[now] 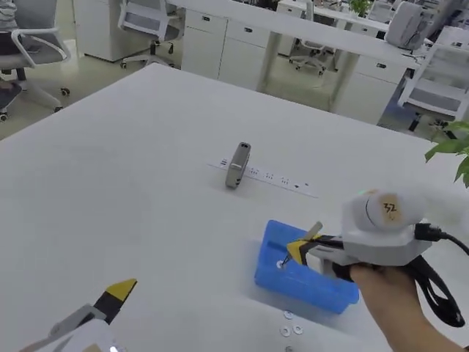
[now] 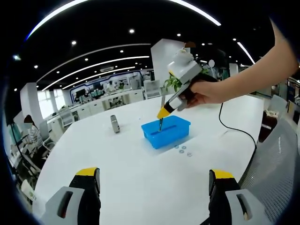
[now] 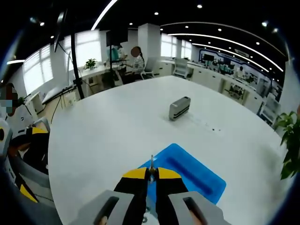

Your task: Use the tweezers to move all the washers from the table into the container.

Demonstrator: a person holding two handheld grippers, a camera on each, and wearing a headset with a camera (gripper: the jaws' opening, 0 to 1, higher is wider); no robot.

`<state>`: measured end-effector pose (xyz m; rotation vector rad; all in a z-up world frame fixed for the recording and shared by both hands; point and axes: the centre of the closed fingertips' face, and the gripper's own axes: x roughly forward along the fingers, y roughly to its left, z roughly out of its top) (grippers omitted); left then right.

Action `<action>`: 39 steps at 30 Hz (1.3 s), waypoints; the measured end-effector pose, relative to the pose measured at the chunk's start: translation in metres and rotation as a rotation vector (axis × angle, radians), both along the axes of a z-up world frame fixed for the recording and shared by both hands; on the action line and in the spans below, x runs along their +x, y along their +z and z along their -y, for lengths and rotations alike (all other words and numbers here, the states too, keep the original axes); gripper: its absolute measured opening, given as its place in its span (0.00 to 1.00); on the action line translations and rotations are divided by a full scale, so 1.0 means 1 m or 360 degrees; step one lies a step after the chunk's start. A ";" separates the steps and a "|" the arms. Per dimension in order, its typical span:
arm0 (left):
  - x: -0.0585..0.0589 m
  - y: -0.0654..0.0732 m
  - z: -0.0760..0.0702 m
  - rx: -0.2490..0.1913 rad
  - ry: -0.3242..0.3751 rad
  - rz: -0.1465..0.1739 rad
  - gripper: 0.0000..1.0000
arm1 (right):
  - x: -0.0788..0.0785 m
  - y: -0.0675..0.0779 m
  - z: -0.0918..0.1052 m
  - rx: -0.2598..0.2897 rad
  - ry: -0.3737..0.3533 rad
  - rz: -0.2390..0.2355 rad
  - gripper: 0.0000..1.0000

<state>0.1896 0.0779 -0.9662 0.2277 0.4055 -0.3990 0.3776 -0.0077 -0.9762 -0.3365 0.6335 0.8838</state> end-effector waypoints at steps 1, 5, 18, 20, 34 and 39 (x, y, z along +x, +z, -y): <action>0.000 0.000 0.000 0.0004 0.0000 -0.0002 0.99 | 0.003 -0.001 0.000 -0.0005 -0.0001 0.0007 0.01; 0.000 0.002 0.001 -0.0020 -0.0010 0.0010 0.99 | 0.013 -0.007 0.002 0.0029 -0.0043 -0.0026 0.01; 0.000 -0.007 -0.002 0.0018 -0.0005 -0.0033 0.99 | 0.027 -0.038 0.001 0.0085 -0.0125 -0.0148 0.02; 0.000 -0.008 -0.002 0.0019 -0.0005 -0.0037 0.99 | 0.028 -0.042 -0.002 0.0084 -0.0121 -0.0156 0.02; -0.001 -0.010 -0.003 -0.0024 0.0006 -0.0073 0.99 | 0.021 -0.054 -0.015 0.0009 -0.0034 -0.0099 0.02; -0.002 -0.005 0.002 -0.0091 -0.0017 -0.0059 0.99 | 0.018 -0.052 -0.014 -0.0005 -0.0024 -0.0084 0.03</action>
